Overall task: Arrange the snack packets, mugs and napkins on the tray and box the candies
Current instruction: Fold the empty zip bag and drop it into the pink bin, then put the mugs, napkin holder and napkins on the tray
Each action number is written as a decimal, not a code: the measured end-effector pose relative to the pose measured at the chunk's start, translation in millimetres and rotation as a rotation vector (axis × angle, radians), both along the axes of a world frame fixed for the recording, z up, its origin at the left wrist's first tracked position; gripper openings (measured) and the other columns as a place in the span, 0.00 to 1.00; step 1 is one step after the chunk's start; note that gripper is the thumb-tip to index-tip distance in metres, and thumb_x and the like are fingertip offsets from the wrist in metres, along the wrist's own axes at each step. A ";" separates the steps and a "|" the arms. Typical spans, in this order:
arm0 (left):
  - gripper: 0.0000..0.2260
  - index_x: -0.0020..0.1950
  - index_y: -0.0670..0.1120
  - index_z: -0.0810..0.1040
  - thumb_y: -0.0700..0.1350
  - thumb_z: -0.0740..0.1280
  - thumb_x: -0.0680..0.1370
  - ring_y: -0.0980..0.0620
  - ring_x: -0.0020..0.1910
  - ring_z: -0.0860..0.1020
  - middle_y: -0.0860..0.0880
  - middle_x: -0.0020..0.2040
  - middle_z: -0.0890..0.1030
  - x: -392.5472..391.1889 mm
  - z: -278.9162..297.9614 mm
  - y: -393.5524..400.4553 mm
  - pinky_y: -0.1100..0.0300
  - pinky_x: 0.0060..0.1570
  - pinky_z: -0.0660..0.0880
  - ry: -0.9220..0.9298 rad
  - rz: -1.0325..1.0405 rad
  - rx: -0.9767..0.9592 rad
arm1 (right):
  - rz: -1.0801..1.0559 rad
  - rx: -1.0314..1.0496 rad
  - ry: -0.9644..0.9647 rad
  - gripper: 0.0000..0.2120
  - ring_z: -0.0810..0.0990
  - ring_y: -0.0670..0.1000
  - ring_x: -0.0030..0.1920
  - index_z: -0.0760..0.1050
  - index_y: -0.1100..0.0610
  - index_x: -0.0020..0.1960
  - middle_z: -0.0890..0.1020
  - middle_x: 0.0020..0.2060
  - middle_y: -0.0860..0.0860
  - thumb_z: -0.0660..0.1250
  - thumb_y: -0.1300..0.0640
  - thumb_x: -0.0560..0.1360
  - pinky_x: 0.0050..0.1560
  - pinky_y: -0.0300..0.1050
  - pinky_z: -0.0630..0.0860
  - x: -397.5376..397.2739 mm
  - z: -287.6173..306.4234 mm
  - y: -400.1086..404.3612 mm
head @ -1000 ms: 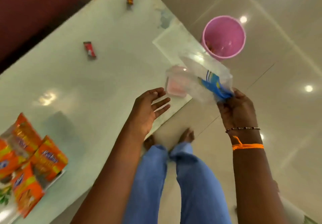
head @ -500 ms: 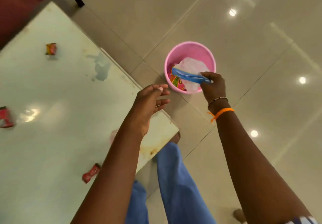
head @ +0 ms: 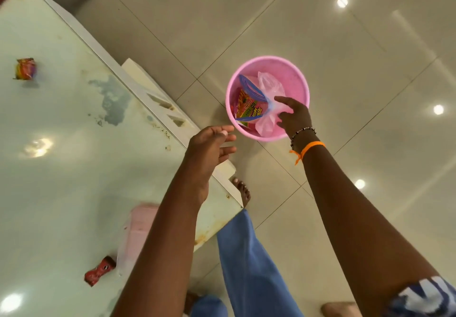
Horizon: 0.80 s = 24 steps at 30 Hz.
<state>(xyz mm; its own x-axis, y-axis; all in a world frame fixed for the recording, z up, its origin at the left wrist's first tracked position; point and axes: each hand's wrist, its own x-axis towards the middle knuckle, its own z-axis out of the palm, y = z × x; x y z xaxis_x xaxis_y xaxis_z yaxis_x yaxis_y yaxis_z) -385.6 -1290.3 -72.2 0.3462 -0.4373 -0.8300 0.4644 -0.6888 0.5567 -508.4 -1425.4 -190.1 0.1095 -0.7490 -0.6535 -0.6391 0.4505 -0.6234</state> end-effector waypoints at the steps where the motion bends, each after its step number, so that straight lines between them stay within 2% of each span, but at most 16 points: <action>1: 0.11 0.55 0.45 0.76 0.40 0.55 0.80 0.51 0.46 0.79 0.47 0.50 0.79 0.3 5.1 2.4 0.62 0.46 0.74 0.001 0.017 -0.009 | -0.006 0.001 -0.049 0.23 0.74 0.61 0.62 0.77 0.60 0.57 0.76 0.62 0.58 0.55 0.75 0.69 0.65 0.56 0.72 2.6 14.2 7.1; 4: 0.10 0.54 0.45 0.76 0.39 0.56 0.80 0.51 0.45 0.78 0.47 0.50 0.79 0.3 22.1 12.7 0.62 0.47 0.74 -0.024 0.055 -0.053 | -0.027 0.029 -0.255 0.20 0.77 0.55 0.51 0.79 0.58 0.50 0.81 0.50 0.55 0.58 0.76 0.68 0.54 0.45 0.78 14.2 64.8 38.5; 6: 0.10 0.53 0.46 0.76 0.39 0.56 0.80 0.51 0.45 0.78 0.47 0.49 0.79 0.7 35.3 26.0 0.61 0.47 0.74 -0.076 0.087 -0.092 | 0.033 0.019 -0.334 0.18 0.76 0.51 0.46 0.79 0.59 0.49 0.79 0.43 0.49 0.58 0.75 0.69 0.49 0.45 0.76 25.1 99.4 66.9; 9: 0.11 0.48 0.48 0.77 0.37 0.56 0.79 0.52 0.43 0.78 0.49 0.45 0.79 1.8 53.7 54.4 0.61 0.47 0.74 -0.154 0.177 -0.156 | 0.124 0.005 -0.389 0.18 0.75 0.45 0.39 0.79 0.61 0.46 0.79 0.44 0.51 0.55 0.75 0.70 0.43 0.37 0.73 42.0 137.6 111.9; 12: 0.12 0.47 0.50 0.77 0.36 0.57 0.78 0.54 0.42 0.79 0.50 0.46 0.79 3.5 70.7 103.7 0.62 0.46 0.75 -0.233 0.306 -0.189 | 0.189 -0.004 -0.433 0.15 0.75 0.46 0.39 0.79 0.65 0.47 0.79 0.43 0.52 0.56 0.75 0.71 0.43 0.36 0.72 57.8 165.3 169.0; 15: 0.12 0.47 0.52 0.77 0.36 0.58 0.78 0.55 0.41 0.79 0.49 0.48 0.79 2.8 87.7 169.8 0.62 0.46 0.76 -0.315 0.464 -0.201 | 0.270 0.021 -0.454 0.16 0.76 0.50 0.43 0.78 0.58 0.43 0.80 0.42 0.52 0.57 0.74 0.71 0.47 0.43 0.73 70.3 185.3 236.1; 17: 0.12 0.47 0.52 0.77 0.36 0.59 0.78 0.55 0.41 0.80 0.48 0.48 0.79 1.6 99.6 224.6 0.62 0.47 0.75 -0.343 0.551 -0.205 | 0.352 0.040 -0.458 0.16 0.77 0.51 0.44 0.78 0.56 0.42 0.80 0.42 0.52 0.57 0.73 0.71 0.48 0.45 0.73 79.3 200.3 288.2; 24: 0.12 0.44 0.50 0.78 0.35 0.59 0.77 0.53 0.39 0.78 0.49 0.42 0.79 -10.3 131.7 424.3 0.61 0.46 0.74 -0.380 0.919 -0.131 | 0.674 0.158 -0.489 0.12 0.76 0.48 0.40 0.78 0.63 0.46 0.79 0.40 0.50 0.58 0.72 0.72 0.43 0.37 0.72 97.9 239.2 472.5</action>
<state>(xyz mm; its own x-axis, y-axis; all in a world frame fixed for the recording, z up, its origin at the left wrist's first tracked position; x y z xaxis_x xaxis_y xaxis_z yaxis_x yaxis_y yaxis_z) -395.9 -865.9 59.5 0.8279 0.0528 -0.5583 0.5608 -0.0751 0.8245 -410.5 -953.0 49.1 0.7976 -0.3256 -0.5078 -0.4769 0.1750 -0.8614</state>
